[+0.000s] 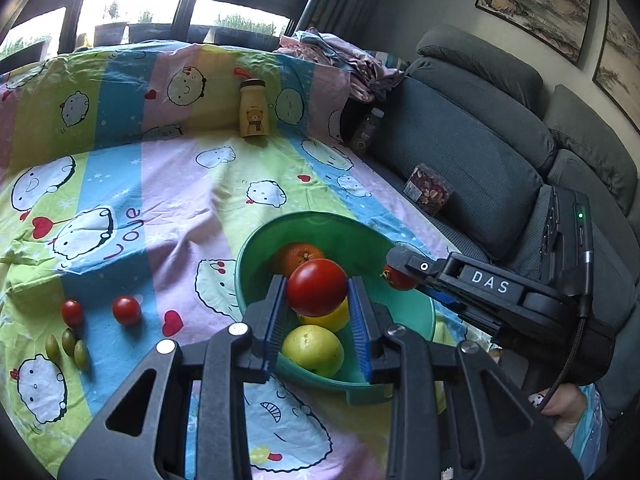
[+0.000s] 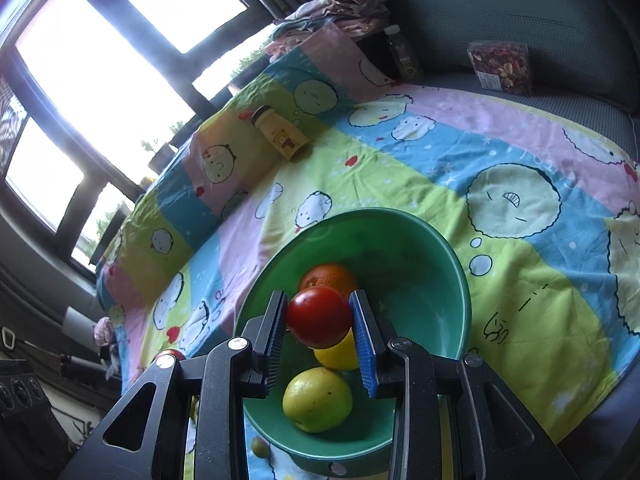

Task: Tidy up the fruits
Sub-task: 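Lift and carry the cherry tomato with the right tool over the green basin, then lower the tomato into the basin and open the right tool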

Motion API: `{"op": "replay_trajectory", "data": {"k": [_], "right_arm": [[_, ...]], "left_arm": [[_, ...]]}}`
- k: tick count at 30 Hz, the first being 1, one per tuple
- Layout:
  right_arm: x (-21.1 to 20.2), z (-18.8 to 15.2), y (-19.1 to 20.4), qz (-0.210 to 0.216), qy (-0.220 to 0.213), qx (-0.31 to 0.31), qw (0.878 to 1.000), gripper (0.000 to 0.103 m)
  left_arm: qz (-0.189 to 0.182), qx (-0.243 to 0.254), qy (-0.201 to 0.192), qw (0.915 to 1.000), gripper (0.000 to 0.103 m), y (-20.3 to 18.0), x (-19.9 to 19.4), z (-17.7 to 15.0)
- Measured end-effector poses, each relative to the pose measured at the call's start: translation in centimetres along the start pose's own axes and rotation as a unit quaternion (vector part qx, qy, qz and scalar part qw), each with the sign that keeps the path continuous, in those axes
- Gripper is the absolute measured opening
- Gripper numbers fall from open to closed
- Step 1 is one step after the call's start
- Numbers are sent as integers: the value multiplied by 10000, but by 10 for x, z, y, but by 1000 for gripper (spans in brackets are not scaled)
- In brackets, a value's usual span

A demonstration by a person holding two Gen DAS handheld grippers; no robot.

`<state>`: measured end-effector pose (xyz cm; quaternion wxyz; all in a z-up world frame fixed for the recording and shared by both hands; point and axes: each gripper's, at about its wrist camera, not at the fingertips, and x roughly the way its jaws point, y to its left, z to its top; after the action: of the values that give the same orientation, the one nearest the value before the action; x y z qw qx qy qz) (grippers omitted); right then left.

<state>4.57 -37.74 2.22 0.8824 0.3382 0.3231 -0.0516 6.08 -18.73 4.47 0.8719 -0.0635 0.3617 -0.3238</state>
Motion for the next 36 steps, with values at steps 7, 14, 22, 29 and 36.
{"op": "replay_trajectory", "data": {"k": [7,14,22,29,36], "right_arm": [[6,-2,-1,-98,101,35,9999,34],[11,-2,-9,-274,201,106,9994,34],[18,-5,-11,-470,344,159,9982,34],[22,-6,-13,-612,410,145,9972,34],[25,-6,-15,-706,467,155,9963,34]], "left_arm": [[-147,18,176,9997,30,-7,17,-8],[-215,56,381,9990,30,-14,33,-13],[-275,3,535,9982,30,-14,44,-18],[-320,-27,657,9973,30,-13,53,-18],[-339,-33,709,9969,30,-13,56,-20]]}}
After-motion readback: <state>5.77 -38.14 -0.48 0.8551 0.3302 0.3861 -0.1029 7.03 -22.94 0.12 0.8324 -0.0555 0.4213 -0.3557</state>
